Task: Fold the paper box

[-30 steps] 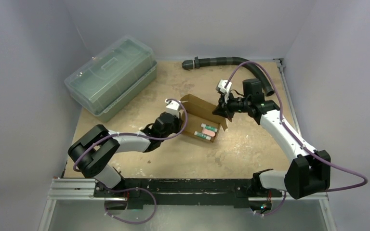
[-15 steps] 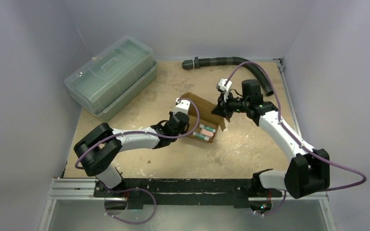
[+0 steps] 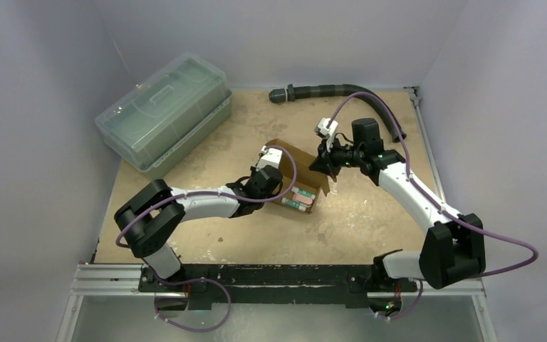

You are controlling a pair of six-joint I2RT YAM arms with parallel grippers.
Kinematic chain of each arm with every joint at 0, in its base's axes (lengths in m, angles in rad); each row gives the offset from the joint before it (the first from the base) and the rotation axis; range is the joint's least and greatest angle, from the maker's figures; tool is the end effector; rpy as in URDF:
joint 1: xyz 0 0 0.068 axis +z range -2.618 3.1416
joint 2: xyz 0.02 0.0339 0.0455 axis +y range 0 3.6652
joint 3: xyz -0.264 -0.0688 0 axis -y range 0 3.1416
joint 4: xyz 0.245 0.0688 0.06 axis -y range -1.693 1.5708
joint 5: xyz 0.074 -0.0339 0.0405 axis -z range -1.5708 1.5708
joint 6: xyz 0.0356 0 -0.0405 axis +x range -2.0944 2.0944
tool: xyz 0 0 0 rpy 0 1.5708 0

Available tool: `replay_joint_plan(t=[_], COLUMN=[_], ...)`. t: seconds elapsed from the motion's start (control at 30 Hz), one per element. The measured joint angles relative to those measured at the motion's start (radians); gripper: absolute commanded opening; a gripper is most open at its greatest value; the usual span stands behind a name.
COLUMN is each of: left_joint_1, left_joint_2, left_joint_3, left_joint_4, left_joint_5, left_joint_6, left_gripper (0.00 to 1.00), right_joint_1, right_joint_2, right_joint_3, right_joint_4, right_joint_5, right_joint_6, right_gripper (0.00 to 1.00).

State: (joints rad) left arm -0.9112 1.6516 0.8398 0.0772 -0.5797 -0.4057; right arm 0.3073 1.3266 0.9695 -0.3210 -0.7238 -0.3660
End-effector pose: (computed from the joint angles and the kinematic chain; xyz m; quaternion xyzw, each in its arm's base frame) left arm 0.2179 -0.2492 0.1706 0.1066 0.8769 -0.0315 0.4676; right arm 0.2646 0.1087 0.2771 -0.4229 0.7458 0.3074 0.4129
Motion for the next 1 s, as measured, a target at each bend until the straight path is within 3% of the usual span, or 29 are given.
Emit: replay_joint_plan(t=[0.67, 0.87, 1.0], left_joint_1=[0.0, 0.0, 0.0], left_joint_2=[0.0, -0.001, 0.0], left_joint_3=[0.024, 0.024, 0.024], left_joint_4=[-0.038, -0.029, -0.017], left_joint_5=[-0.013, -0.029, -0.048], left_joint_6=[-0.014, -0.017, -0.001], left_gripper=[0.27, 0.19, 0.0], right_joint_1=[0.007, 0.007, 0.007], right_joint_2=[0.001, 0.001, 0.001], right_joint_3=[0.0, 0.0, 0.0], right_joint_4=[0.002, 0.001, 0.001], right_joint_5=[0.0, 0.0, 0.0], right_joint_6=[0.0, 0.0, 0.0], right_gripper=[0.0, 0.0, 0.0])
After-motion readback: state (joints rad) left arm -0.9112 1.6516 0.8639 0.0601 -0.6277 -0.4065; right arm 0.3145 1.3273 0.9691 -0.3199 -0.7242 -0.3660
